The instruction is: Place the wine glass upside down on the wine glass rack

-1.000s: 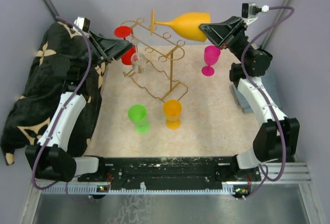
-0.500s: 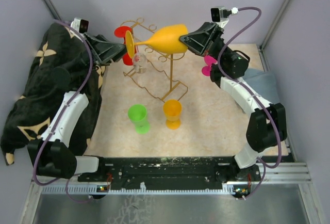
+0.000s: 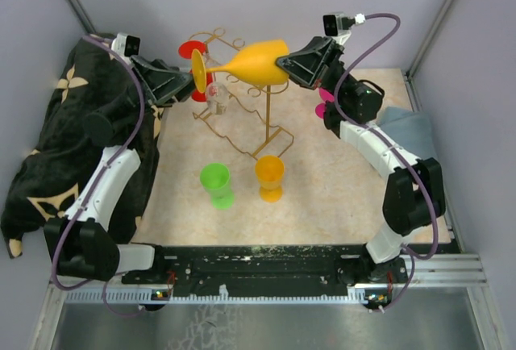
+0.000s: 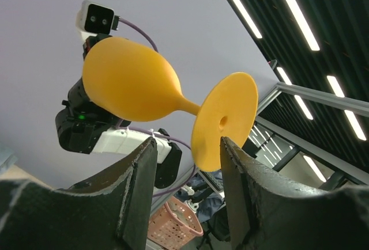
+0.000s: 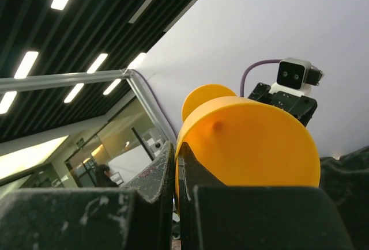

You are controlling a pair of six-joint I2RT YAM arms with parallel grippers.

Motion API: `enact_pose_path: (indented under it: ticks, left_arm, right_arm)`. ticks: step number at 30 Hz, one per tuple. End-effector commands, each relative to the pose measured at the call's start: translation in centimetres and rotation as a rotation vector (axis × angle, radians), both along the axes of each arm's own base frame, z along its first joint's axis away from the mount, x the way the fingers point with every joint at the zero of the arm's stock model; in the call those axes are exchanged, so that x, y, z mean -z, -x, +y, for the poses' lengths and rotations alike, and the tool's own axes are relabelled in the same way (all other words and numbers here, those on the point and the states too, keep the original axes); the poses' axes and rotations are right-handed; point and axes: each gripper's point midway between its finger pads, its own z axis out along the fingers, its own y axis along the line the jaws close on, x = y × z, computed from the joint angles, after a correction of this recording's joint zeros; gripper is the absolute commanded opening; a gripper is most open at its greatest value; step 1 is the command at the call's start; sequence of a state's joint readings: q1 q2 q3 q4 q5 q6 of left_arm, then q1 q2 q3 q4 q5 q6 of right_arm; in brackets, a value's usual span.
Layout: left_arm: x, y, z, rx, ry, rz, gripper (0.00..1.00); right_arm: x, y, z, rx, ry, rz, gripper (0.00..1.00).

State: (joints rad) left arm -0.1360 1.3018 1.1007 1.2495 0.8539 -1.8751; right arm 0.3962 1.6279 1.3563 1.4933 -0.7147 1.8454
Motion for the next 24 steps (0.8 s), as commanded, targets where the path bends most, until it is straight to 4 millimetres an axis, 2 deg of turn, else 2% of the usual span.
enact_pose_path:
  ticks: [1, 3, 10, 13, 16, 20, 21, 24]
  left_arm:
    - [-1.9, 2.9, 0.2, 0.02, 0.028, -0.085, 0.53]
    - [-2.1, 3.1, 0.3, 0.021, 0.029, -0.086, 0.52]
    - [-2.3, 3.5, 0.4, 0.008, 0.033, -0.076, 0.14]
    - [-2.4, 3.6, 0.4, 0.005, 0.031, -0.074, 0.03]
    - [-2.7, 3.7, 0.4, 0.003, 0.029, -0.076, 0.0]
    - [-3.3, 3.9, 0.4, 0.002, 0.022, -0.088, 0.0]
    - [-3.5, 4.0, 0.3, 0.003, 0.018, -0.094, 0.0]
    - [-4.3, 4.2, 0.3, 0.002, 0.013, -0.113, 0.0]
  right_arm:
    - [-1.7, 3.2, -0.6, -0.027, -0.099, -0.15, 0.0]
    - [-1.5, 3.1, -0.5, -0.027, -0.098, -0.146, 0.0]
    - [-1.5, 3.2, -0.5, -0.028, -0.107, -0.143, 0.0]
    - [-1.3, 3.1, -0.5, -0.031, -0.104, -0.137, 0.0]
    - [-1.2, 3.1, -0.6, -0.031, -0.112, -0.136, 0.0]
    - [-1.3, 3.5, -0.9, -0.04, -0.132, -0.143, 0.29]
    - [-0.4, 2.4, -0.3, -0.043, -0.117, -0.12, 0.34]
    - [-0.3, 2.4, -0.2, -0.045, -0.099, -0.125, 0.42]
